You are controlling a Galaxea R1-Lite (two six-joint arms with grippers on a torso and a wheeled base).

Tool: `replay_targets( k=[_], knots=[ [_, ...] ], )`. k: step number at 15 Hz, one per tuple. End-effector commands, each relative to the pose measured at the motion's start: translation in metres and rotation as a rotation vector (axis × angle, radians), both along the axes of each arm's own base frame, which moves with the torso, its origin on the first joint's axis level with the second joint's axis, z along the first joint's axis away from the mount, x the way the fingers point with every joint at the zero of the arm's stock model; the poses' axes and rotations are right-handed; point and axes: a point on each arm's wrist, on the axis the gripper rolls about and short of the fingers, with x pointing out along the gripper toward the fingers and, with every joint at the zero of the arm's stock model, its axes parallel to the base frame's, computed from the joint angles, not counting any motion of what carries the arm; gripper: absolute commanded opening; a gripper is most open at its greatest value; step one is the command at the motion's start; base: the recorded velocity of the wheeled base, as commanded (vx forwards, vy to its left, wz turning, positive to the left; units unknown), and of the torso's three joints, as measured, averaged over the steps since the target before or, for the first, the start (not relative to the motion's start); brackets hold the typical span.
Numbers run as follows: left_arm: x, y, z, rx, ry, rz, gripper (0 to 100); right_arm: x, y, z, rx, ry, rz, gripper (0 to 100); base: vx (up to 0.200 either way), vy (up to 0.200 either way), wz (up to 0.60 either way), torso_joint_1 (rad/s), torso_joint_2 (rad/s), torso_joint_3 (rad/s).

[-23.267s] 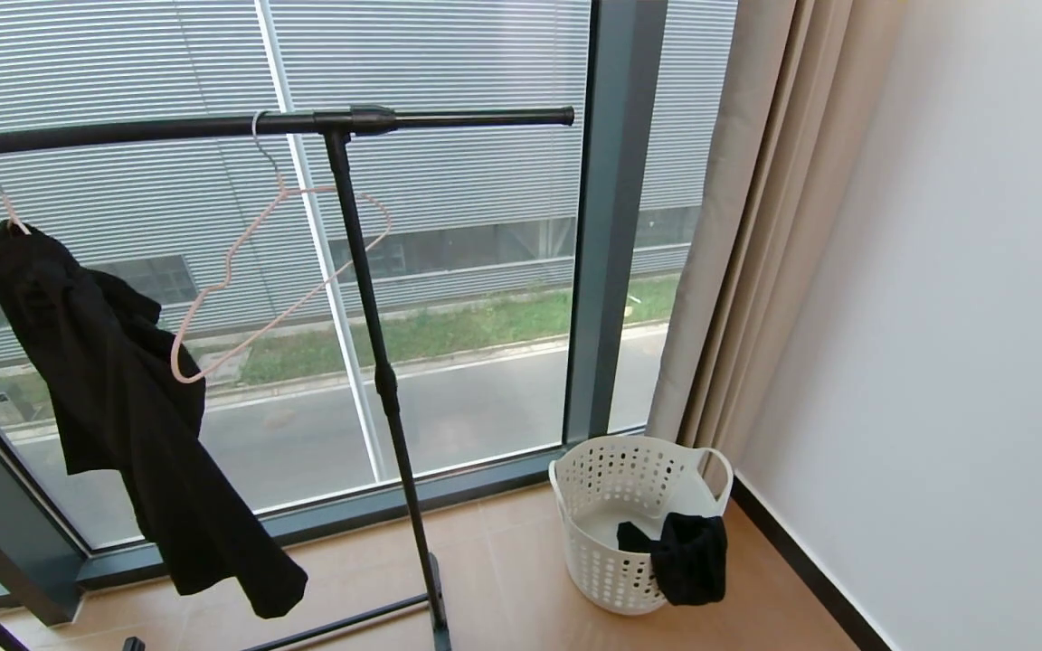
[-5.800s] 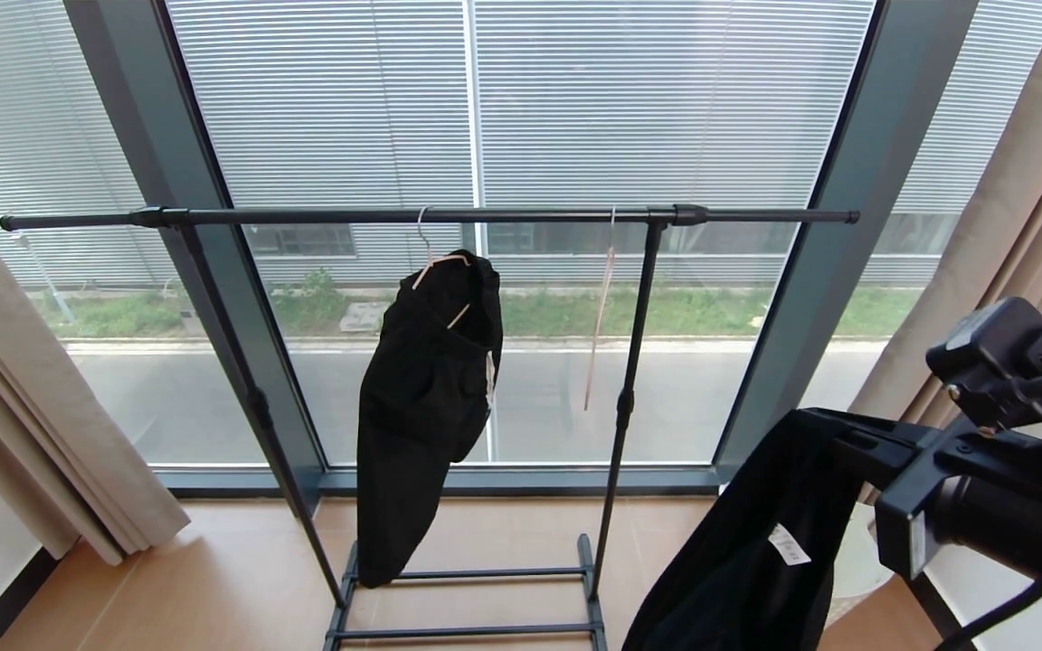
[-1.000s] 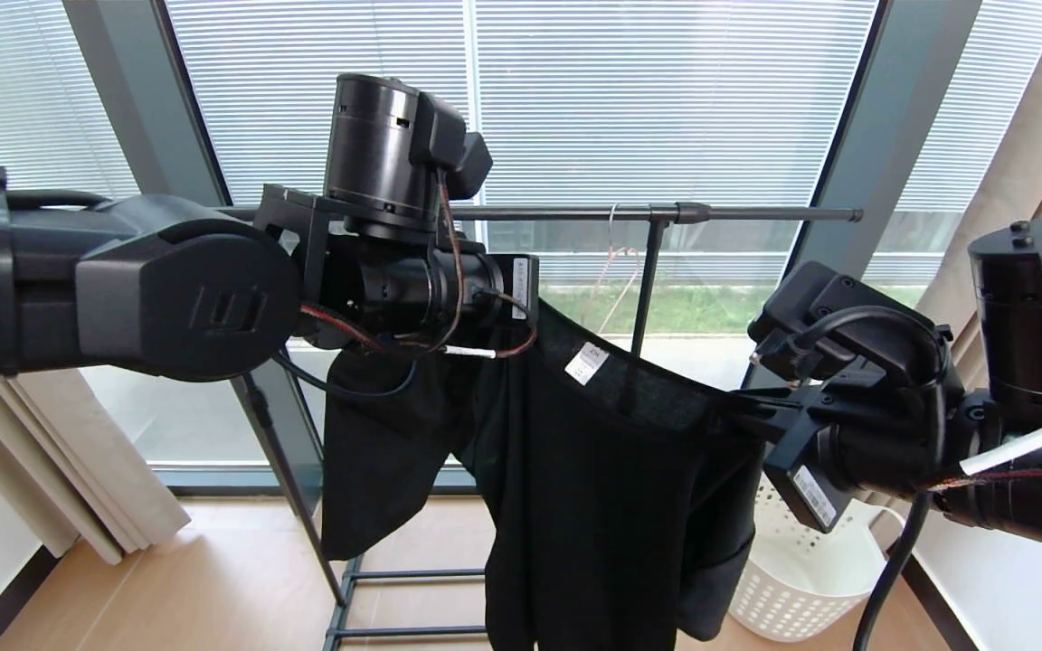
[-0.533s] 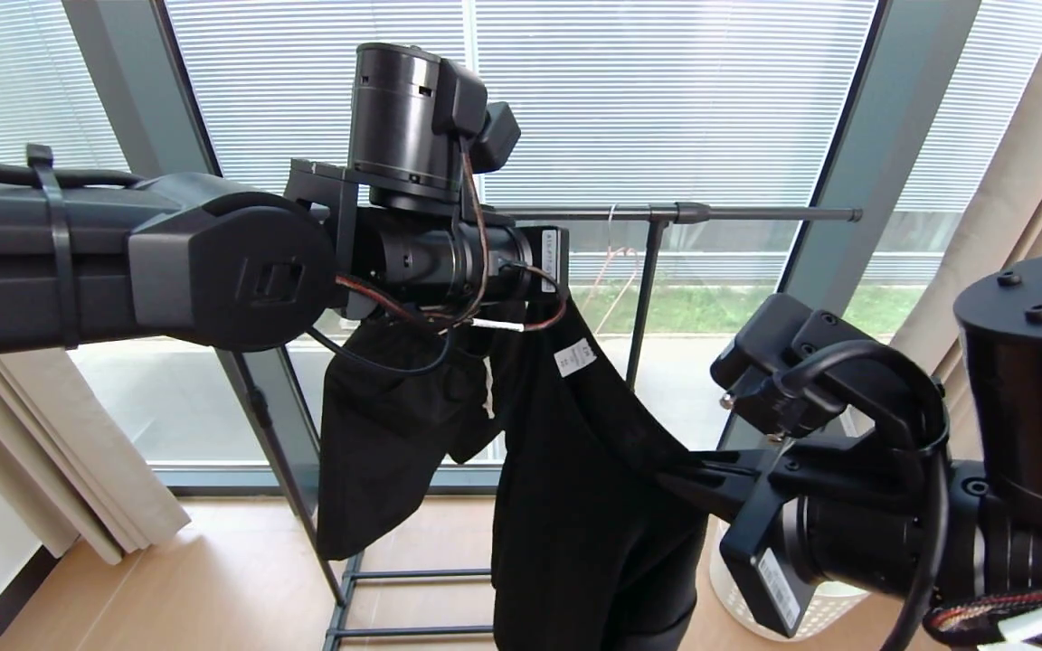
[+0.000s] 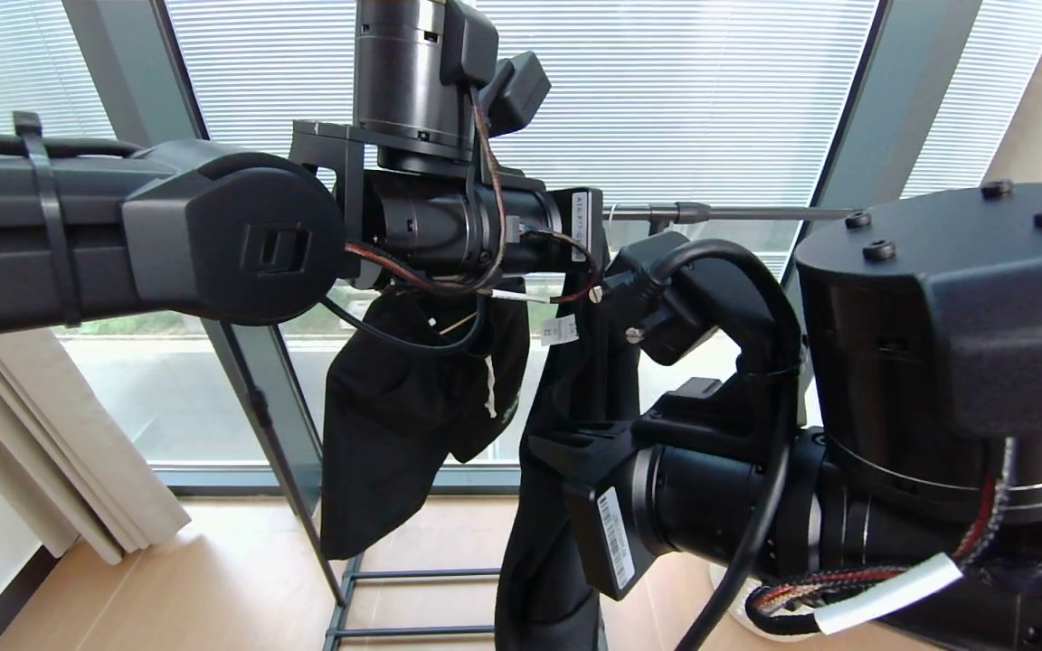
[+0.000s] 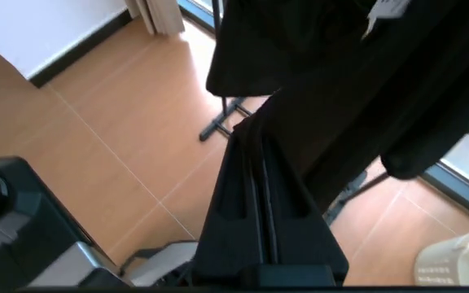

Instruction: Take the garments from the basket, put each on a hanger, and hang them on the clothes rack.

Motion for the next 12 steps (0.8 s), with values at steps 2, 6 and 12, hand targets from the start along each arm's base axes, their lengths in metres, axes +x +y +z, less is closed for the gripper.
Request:
replay_targets(
  k=[2,6,12],
  knots=[
    [-0.001,-0.003,-0.001,-0.002,0.003,-0.020,0,-0.001,0.001,-0.009,0.013,0.021,0.034,0,0.000,0.000,0.00,0.000,0.00,0.000],
    [0.000,-0.001,-0.003,0.009,0.012,-0.005,0,-0.007,-0.030,-0.013,-0.017,0.017,-0.008,0,0.000,0.000,0.00,0.000,0.00,0.000],
    [-0.001,0.034,-0.007,0.172,0.107,0.104,0,0.055,-0.084,-0.003,-0.190,-0.055,-0.283,0,0.000,0.000,0.00,0.000,0.00,0.000]
  ],
)
